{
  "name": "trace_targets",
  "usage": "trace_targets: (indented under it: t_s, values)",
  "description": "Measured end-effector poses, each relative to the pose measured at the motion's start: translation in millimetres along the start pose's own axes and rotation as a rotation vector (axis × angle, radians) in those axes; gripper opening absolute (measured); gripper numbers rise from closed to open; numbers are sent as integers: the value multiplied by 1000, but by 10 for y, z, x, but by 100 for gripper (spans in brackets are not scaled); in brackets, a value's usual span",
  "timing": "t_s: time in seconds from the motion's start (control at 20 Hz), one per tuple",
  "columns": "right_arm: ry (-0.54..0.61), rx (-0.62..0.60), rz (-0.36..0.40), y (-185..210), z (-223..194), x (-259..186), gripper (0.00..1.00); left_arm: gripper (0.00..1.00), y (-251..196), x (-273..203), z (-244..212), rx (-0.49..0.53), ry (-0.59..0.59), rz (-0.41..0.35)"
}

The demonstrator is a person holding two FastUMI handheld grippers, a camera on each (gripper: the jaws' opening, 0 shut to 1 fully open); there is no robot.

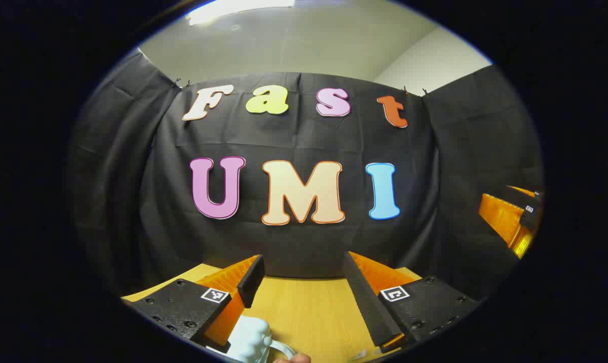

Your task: First open the suitcase, pack the skin care products into it, and then close the suitcase.

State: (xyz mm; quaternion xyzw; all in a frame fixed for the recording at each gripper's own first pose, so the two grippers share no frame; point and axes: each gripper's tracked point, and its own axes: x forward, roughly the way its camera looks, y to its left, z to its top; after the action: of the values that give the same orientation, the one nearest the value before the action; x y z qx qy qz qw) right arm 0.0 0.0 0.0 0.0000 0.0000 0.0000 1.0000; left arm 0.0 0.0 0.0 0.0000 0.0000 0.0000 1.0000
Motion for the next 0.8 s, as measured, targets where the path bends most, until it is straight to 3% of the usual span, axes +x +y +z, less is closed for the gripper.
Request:
trace_targets:
  t_s: [0.4, 0.8]
  values:
    - [62, 67, 98, 248, -226, -54, 98, 93, -21, -141, -216, 20, 57, -13]
    - [100, 58, 162, 292, -377, -193, 98, 94, 11, -410, -1018, 67, 266, -1]
